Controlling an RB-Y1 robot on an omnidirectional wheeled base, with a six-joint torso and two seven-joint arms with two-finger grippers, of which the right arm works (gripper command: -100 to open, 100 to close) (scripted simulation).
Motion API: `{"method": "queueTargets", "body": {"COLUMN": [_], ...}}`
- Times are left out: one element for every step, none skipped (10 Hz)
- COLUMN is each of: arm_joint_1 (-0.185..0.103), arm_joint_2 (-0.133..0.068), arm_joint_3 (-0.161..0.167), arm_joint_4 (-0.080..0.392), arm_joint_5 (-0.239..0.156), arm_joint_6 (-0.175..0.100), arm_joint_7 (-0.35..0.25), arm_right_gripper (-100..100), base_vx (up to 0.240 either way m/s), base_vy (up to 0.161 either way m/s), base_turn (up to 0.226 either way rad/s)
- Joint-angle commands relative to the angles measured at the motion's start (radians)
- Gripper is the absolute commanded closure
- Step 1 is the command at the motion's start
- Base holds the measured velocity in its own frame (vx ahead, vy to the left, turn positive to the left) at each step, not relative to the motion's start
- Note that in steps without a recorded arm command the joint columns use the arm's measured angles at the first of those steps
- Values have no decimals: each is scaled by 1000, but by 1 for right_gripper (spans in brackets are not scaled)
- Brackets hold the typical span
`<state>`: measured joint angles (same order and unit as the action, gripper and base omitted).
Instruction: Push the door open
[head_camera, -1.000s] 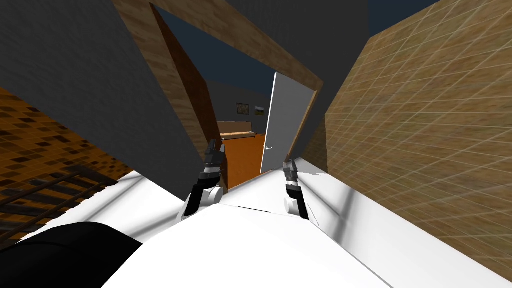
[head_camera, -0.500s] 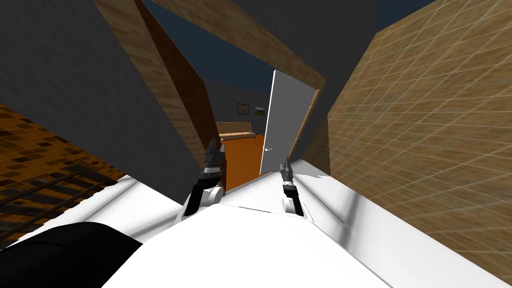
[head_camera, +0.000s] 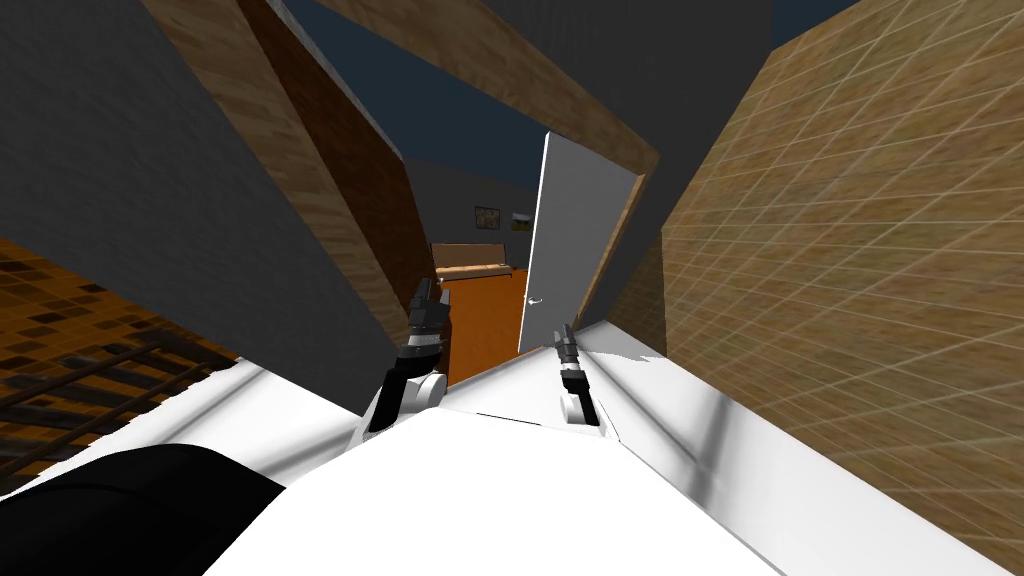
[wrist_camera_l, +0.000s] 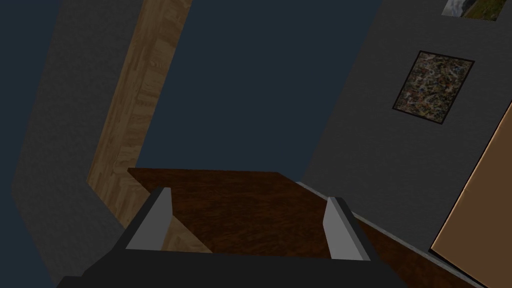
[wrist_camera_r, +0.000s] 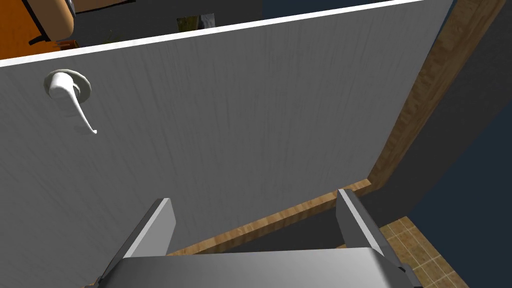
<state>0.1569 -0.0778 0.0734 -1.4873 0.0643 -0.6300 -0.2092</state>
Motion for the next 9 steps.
{"method": "queueTargets", "body": {"arm_joint_1": [-9,-22,-35,-35,-48,-62,-75,-88,-101], "arm_joint_2": [-1,-3,-4,-4,-5,-6,-7,-8,-8], "arm_joint_3": [2,5,9,9,12,15,19,22,25], "arm_joint_4": [29,62,86,95,127,160,193,225,253], "arm_joint_5": [4,11,18,18,25,31,38,45,52], "arm_joint_6": [-6,-14,-22,-22,-30,-38,-46,-54,-62], "arm_joint_7": [-1,-3,-5,-5,-7,-9,-11,-13,-15], "arm_right_gripper": [-100,-100,-100,-100,-100,-100,-100,-100,-100], "base_vx": [55,50,77,66,66,78,85,89,84], "base_vy": [-62,-45,-56,-43,-42,-54,-80,-79,-82], "base_turn": [14,24,28,16,23,32,37,37,35]}}
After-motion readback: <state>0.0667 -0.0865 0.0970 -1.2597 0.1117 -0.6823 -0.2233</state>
